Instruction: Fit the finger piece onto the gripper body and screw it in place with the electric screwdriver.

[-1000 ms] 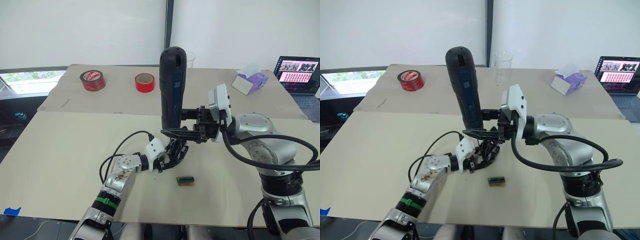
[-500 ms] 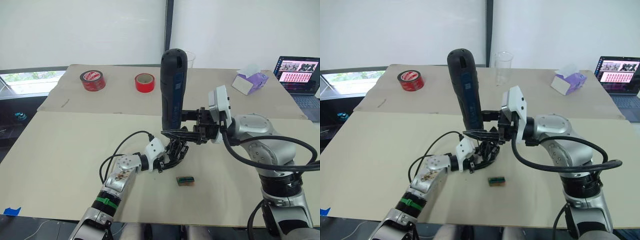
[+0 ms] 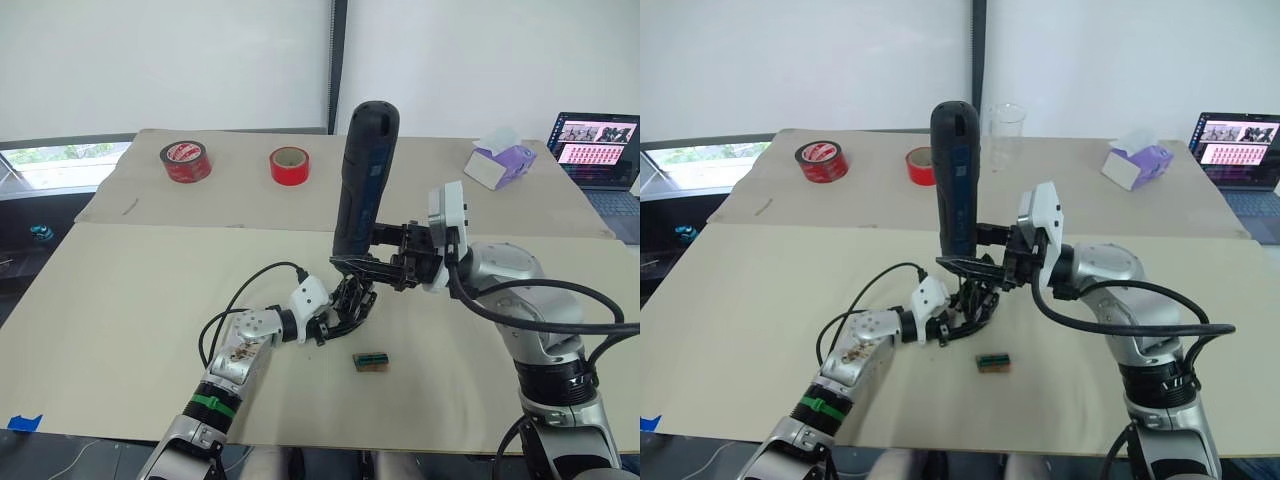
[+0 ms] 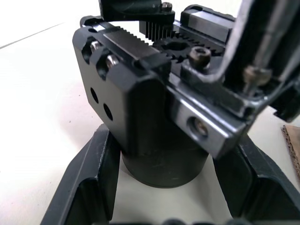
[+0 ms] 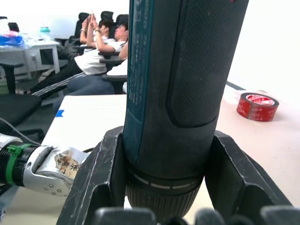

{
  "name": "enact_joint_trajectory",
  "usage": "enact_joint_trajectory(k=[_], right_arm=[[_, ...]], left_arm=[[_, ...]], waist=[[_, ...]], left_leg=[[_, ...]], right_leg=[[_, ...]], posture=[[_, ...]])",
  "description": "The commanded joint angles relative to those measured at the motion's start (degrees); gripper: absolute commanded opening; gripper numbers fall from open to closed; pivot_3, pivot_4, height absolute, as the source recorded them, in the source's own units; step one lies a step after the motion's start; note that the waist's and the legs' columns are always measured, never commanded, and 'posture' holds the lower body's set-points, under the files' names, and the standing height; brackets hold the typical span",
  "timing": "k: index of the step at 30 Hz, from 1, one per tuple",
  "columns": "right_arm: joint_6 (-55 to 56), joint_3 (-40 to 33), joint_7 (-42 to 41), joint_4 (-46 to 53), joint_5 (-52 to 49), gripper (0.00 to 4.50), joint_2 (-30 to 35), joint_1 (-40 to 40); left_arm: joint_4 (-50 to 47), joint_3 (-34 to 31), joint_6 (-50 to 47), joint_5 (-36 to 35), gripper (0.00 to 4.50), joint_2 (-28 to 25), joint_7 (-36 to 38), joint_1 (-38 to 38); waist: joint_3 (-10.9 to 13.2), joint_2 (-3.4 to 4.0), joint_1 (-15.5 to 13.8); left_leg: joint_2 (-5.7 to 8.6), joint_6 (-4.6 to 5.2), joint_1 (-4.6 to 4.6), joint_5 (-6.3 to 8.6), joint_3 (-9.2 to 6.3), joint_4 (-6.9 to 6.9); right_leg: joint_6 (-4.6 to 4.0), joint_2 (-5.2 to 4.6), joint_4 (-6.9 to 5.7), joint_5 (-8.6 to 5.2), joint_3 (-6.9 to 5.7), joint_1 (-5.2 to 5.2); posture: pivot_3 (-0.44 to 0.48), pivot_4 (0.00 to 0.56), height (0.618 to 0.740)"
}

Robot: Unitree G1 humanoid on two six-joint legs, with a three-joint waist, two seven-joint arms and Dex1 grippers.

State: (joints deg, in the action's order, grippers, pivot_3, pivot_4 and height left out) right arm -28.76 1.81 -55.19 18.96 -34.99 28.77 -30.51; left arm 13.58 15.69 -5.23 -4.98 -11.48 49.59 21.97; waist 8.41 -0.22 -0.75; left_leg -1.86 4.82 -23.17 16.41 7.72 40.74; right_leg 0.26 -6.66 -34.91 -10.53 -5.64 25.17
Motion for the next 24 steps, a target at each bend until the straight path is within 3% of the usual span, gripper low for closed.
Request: enact_joint_trajectory(k=[1, 13, 24], right_arm=[[1.4, 0.3, -0.9, -0.4, 0.8, 1.93, 0.7, 1.5], [1.5, 1.1, -0.5, 0.1, 1.0, 1.93, 0.6, 2.4], [0.3, 6.0, 3.1, -2.4, 4.0, 1.93, -0.5, 3.3]], left_arm=[[2.6, 1.6, -2.1, 0.1, 2.35, -0.2, 0.9, -1.9], [2.6, 1.5, -2.1, 0.1, 2.35, -0.6, 1.1, -1.9], [2.8, 1.4, -2.2, -0.4, 2.35, -1.0, 1.1, -1.7]], waist=[[0.0, 0.00, 0.0], [0.0, 0.01, 0.0], [-0.1, 0.04, 0.1]], left_leg=[[0.00, 0.00, 0.00, 0.00, 0.00, 0.00], [0.00, 0.00, 0.02, 0.00, -0.01, 0.00], [-0.02, -0.02, 0.12, 0.01, 0.00, -0.03]], right_leg=[[0.00, 0.00, 0.00, 0.00, -0.01, 0.00], [0.00, 0.00, 0.00, -0.01, 0.00, -0.01], [-0.01, 0.00, 0.00, -0.02, 0.01, -0.05]], posture=[[0.000, 0.150, 0.740], [0.000, 0.150, 0.740], [0.000, 0.150, 0.740]])
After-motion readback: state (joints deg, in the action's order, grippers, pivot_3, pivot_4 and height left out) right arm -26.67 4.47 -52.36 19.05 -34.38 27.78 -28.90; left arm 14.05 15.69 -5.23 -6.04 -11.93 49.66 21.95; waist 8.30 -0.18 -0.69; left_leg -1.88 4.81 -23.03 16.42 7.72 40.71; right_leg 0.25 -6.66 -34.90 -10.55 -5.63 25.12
